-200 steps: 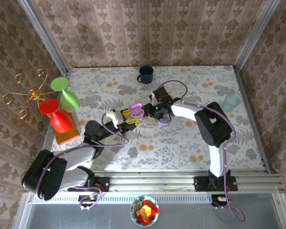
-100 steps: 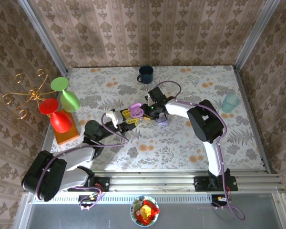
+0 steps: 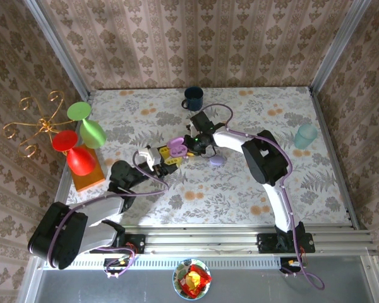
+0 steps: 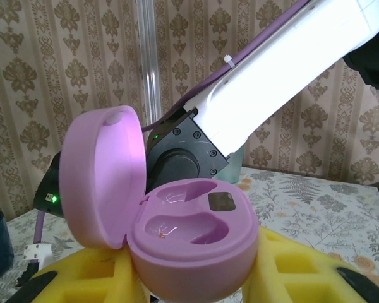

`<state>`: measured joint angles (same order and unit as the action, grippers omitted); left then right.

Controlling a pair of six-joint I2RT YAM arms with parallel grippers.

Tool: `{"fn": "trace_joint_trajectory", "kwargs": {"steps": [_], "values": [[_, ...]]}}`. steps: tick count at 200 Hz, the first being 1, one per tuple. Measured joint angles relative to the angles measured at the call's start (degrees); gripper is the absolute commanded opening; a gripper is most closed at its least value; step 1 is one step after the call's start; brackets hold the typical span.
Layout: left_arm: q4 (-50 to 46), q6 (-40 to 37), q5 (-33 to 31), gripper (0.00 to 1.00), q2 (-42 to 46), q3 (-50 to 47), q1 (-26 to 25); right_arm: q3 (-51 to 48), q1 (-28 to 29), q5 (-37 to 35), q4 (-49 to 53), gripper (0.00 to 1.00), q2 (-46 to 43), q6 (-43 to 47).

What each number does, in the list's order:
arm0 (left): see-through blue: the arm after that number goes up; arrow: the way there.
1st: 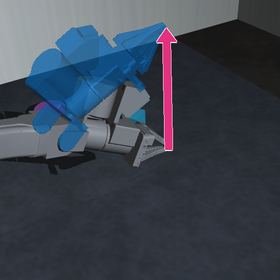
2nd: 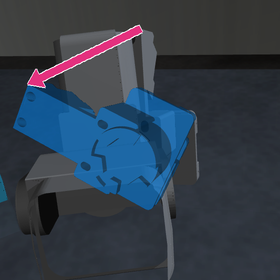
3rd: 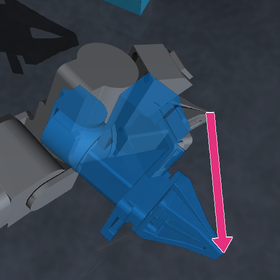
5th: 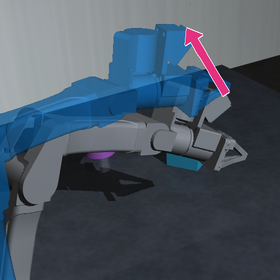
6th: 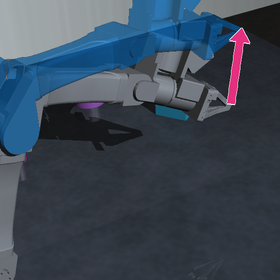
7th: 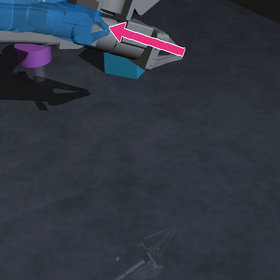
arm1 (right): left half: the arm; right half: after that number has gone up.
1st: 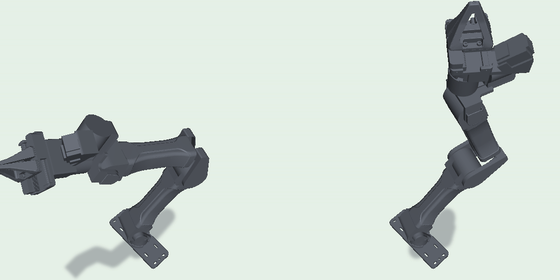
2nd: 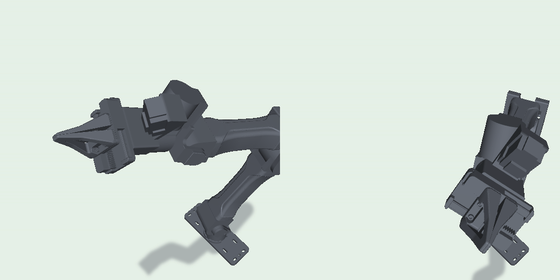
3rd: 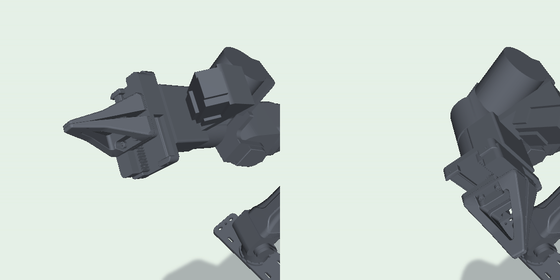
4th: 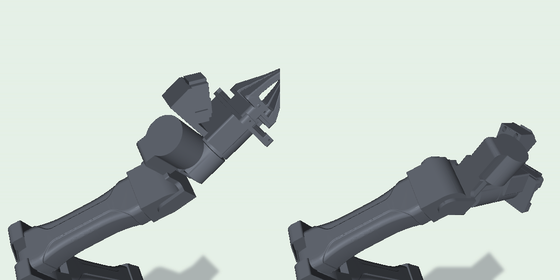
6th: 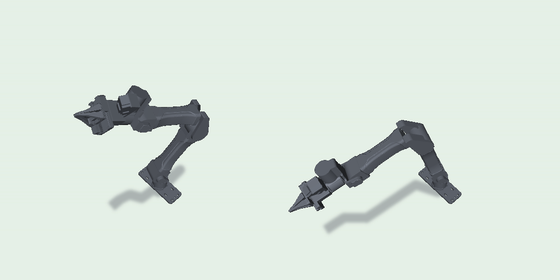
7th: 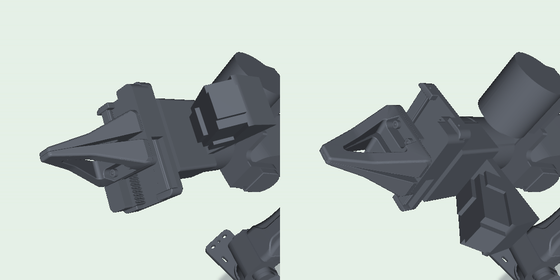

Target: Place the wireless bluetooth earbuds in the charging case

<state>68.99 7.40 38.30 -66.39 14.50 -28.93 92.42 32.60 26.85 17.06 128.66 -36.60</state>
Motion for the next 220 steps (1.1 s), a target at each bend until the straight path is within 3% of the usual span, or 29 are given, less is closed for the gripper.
{"fn": "trace_joint_trajectory", "kwargs": {"steps": [59,101,122,163,220], "values": [[-0.4,0.6,-2.0,0.33,4.7,-1.7,2.0,3.8,2.7,-6.9,7.5,0.37,0.4,6.5],[-0.6,0.6,-2.9,0.33,7.3,-1.7,2.0,5.7,4.1,-11.7,12.3,0.25,0.6,9.9],[-1.2,0.6,-3.1,0.33,7.3,-1.7,2.0,6.3,4.3,-12.6,13.9,0.20,0.7,11.0],[-1.7,0.6,-3.3,0.34,7.3,-2.0,2.9,6.6,4.4,-13.2,14.9,0.19,0.6,11.4],[-1.5,0.6,-2.7,0.34,7.2,-2.2,3.8,-5.9,4.0,-13.2,13.9,0.19,-9.4,11.1]]}}
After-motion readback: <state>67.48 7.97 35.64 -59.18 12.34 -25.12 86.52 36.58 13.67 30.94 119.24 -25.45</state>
